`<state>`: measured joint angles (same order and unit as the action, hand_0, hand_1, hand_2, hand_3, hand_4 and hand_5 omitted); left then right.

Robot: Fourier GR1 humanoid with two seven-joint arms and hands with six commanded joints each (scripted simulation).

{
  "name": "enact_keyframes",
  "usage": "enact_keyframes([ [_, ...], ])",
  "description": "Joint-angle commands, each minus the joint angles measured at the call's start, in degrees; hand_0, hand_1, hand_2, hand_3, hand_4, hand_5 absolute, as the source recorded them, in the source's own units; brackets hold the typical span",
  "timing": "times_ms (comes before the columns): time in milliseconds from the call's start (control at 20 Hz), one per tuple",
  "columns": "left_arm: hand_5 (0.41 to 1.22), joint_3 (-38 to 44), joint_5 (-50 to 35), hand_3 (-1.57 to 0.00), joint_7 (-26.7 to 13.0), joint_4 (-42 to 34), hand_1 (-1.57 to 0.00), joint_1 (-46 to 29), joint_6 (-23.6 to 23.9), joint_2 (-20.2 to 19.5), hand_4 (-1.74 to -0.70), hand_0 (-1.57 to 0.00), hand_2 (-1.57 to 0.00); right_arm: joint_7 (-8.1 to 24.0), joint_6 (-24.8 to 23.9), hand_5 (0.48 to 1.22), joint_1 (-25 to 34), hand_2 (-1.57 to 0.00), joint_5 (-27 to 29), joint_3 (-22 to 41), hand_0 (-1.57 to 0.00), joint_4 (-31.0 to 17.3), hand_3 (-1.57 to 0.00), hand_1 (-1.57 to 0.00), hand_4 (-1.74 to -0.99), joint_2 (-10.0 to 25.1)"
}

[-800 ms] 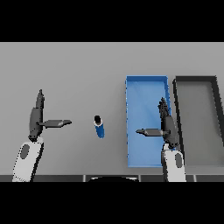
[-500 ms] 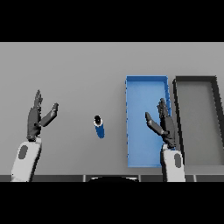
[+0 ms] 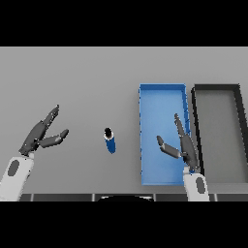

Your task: Pick up the blue pipe and place it into the blue bin.

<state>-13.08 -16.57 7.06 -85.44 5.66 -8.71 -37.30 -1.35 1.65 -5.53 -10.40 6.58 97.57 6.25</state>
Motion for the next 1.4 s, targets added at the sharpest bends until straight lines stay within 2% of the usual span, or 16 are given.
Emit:
enact_keyframes([
  [0, 0.596, -0.48, -0.45, 0.0, 0.78, -0.8, 0.0, -0.4, -1.75, -0.58, -1.09, 0.0, 0.0, -0.22, 0.35, 0.598, 0.41, 0.0, 0.21, 0.1, 0.0, -0.72, 0.0, 0.0, -1.186, -0.12],
  [150, 0.554, -3.52, -0.5, 0.0, 1.22, -5.17, 0.0, -2.81, -5.68, -1.68, -1.1, 0.0, 0.0, -1.46, 0.87, 0.607, 0.58, 0.0, 0.29, 0.36, 0.0, -0.22, 0.0, 0.0, -1.198, 0.22],
  [250, 0.514, -5.85, -0.51, 0.0, -1.22, -7.57, 0.0, -3.23, -6.54, -0.78, -1.12, 0.0, 0.0, -0.61, 1.01, 0.611, 1.24, 0.0, 0.28, 0.4, 0.0, -0.31, 0.0, 0.0, -1.205, 0.26],
  [300, 0.503, -7.38, 0.6, 0.0, -1.41, -8.4, 0.0, -3.34, -6.8, -0.05, -1.14, 0.0, 0.0, -1.78, 1.13, 0.611, 0.64, 0.0, -0.06, 0.77, 0.0, -0.28, 0.0, 0.0, -1.208, 0.25],
  [400, 0.49, -9.81, 2.53, 0.0, -1.16, -9.66, 0.0, -3.99, -6.73, 1.61, -1.17, 0.0, 0.0, -1.23, 1.08, 0.613, 0.17, 0.0, -0.22, 0.9, 0.0, 0.23, 0.0, 0.0, -1.211, 0.25],
  [500, 0.475, -12.0, 4.93, 0.0, -3.31, -9.96, 0.0, -2.62, -5.39, 4.02, -1.18, 0.0, 0.0, -0.38, 0.63, 0.615, 0.53, 0.0, -0.66, 1.25, 0.0, 0.13, 0.0, 0.0, -1.217, -0.43],
  [600, 0.466, -13.17, 7.06, 0.0, -1.82, -9.02, 0.0, -2.78, -4.59, 5.6, -1.19, 0.0, 0.0, -1.18, 0.48, 0.619, -0.31, 0.0, -0.79, 1.51, 0.0, 0.49, 0.0, 0.0, -1.223, -0.76],
  [850, 0.468, -15.75, 9.1, 0.0, -3.25, -3.85, 0.0, 0.21, -4.05, 11.78, -1.21, 0.0, 0.0, -0.73, 0.27, 0.622, -0.82, 0.0, -1.16, 1.8, 0.0, 1.47, 0.0, 0.0, -1.229, -0.91],
  [1100, 0.464, -17.13, 10.47, 0.0, -3.34, 2.85, 0.0, 3.94, -4.43, 17.15, -1.17, 0.0, 0.0, -0.66, 0.21, 0.608, -1.35, 0.0, -0.97, 1.5, 0.0, 1.72, 0.0, 0.0, -1.208, -0.8],
  [1200, 0.459, -17.67, 12.76, 0.0, -2.63, 5.65, 0.0, 5.76, -3.9, 18.09, -1.14, 0.0, 0.0, -0.66, 0.15, 0.607, -1.31, 0.0, -0.69, 0.98, 0.0, 1.51, 0.0, 0.0, -1.204, -0.49],
  [1350, 0.495, -18.13, 11.4, 0.0, -1.36, 7.16, 0.0, 7.14, -4.6, 21.78, -1.17, 0.0, 0.0, -0.88, 0.54, 0.607, -1.67, 0.0, -0.32, 0.97, 0.0, 2.1, 0.0, 0.0, -1.204, -0.31],
])
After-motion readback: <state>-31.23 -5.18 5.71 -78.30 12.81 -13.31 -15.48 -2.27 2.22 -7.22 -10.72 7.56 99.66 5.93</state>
